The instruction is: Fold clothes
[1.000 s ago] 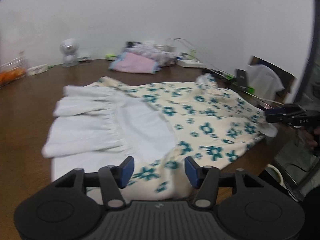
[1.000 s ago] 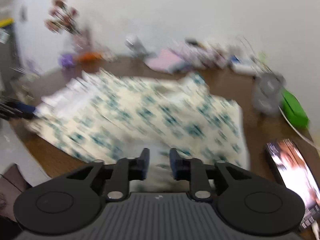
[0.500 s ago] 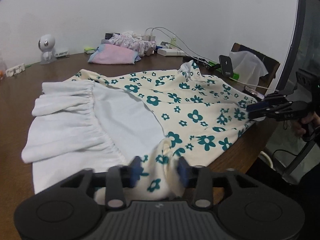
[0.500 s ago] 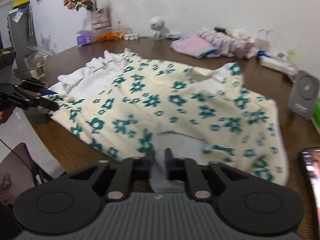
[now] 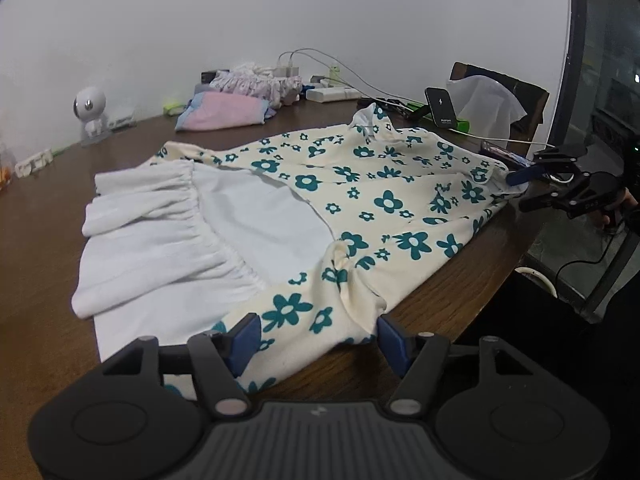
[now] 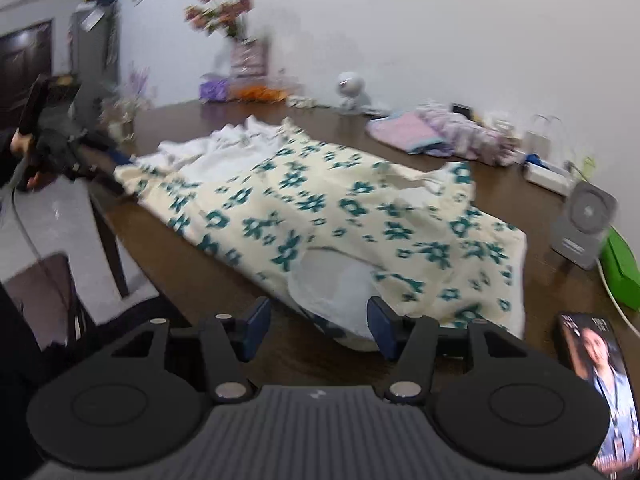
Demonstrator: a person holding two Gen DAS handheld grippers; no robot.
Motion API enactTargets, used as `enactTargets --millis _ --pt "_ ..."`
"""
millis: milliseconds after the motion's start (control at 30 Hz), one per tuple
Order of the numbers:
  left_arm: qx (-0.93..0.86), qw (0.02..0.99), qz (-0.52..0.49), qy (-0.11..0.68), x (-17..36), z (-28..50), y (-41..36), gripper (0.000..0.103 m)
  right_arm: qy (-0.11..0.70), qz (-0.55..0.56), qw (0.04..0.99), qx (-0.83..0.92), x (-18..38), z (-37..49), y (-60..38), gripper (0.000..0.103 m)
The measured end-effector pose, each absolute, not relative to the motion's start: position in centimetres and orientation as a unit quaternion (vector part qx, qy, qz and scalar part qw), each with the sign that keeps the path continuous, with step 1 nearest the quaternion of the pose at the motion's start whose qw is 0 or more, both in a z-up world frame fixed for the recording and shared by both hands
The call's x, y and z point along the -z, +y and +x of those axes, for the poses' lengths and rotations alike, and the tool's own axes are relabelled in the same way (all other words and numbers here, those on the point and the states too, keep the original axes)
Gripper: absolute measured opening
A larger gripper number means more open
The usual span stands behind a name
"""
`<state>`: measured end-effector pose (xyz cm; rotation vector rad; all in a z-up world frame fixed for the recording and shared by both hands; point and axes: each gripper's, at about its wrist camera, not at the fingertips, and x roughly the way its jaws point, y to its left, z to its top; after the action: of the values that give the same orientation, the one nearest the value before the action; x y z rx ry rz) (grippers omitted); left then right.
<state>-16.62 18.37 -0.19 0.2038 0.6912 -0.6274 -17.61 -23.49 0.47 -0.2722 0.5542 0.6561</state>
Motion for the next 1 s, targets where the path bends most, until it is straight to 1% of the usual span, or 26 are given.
enactTargets --millis 33,100,167,200,300,367,433,467,500,533,567,600,667,733,767,833,900,1000 --pt "0.301 0.888 0.101 0.332 0.3 -16.5 18.4 0.055 0.271 -0.136 0.9 -0.314 -0.2 -17.2 -23.1 0.049" --pt "0.297 0.89 0.101 0.33 0.3 -16.3 18.6 0.045 0.281 -0.129 0.9 -0.307 0.3 -16.3 -23.1 0.022" --pt "0.299 0.888 0.096 0.336 0.1 -16.1 18.9 0.021 0.287 -0.107 0.901 -0.307 0.4 -15.8 -23.6 0.013" --pt "0.296 0.888 0.095 0.339 0.1 -16.1 19.0 0.019 0.294 -0.1 0.895 -0.319 0.2 -15.9 -23.8 0.01" --pt "0.292 0.889 0.097 0.34 0.1 -16.3 19.6 0.018 0.304 -0.095 0.875 -0.364 -1.0 -16.9 -24.4 0.009" --pt "0.293 0.889 0.087 0.34 0.2 -16.0 19.9 0.017 0.281 -0.078 0.89 -0.351 -1.9 -16.8 -25.2 0.01" --pt "0.291 0.89 0.087 0.339 0.2 -15.9 19.9 0.017 0.256 -0.066 0.911 -0.317 -2.6 -16.3 -25.9 0.012" --pt "0.29 0.891 0.089 0.338 0.2 -16.0 19.8 0.017 0.249 -0.076 0.922 -0.286 -2.5 -15.8 -25.9 0.014" --pt "0.29 0.891 0.088 0.338 0.2 -16.0 19.8 0.017 0.245 -0.096 0.929 -0.258 -2.2 -15.4 -25.7 0.026" --pt "0.289 0.891 0.088 0.339 0.2 -16.1 19.9 0.017 0.242 -0.118 0.935 -0.232 -1.8 -15.2 -25.5 0.045" --pt "0.288 0.891 0.088 0.339 0.1 -16.2 19.9 0.02 0.238 -0.137 0.937 -0.217 -1.6 -15.1 -25.4 0.049" --pt "0.283 0.892 0.089 0.34 0.1 -16.3 20.0 0.021 0.229 -0.147 0.938 -0.215 -1.6 -15.4 -25.5 0.049" --pt "0.277 0.894 0.086 0.343 0.0 -16.4 20.3 0.024 0.208 -0.129 0.945 -0.216 -2.7 -16.4 -26.6 0.046" --pt "0.272 0.897 0.081 0.34 -0.2 -16.6 20.4 0.025 0.194 -0.088 0.945 -0.248 -3.9 -17.5 -27.9 0.034" --pt "0.27 0.898 0.08 0.338 -0.2 -16.8 20.4 0.028 0.196 -0.07 0.938 -0.277 -4.3 -18.0 -28.4 0.032" --pt "0.267 0.9 0.08 0.335 -0.1 -16.9 20.3 0.033 0.23 -0.079 0.913 -0.328 -4.1 -18.5 -27.7 0.027" --pt "0.267 0.9 0.081 0.335 0.0 -16.8 20.2 0.033 0.256 -0.111 0.899 -0.337 -2.9 -18.4 -26.5 0.023" --pt "0.269 0.9 0.078 0.334 -0.1 -16.6 20.3 0.033 0.273 -0.099 0.906 -0.307 -1.3 -16.5 -26.2 0.022"
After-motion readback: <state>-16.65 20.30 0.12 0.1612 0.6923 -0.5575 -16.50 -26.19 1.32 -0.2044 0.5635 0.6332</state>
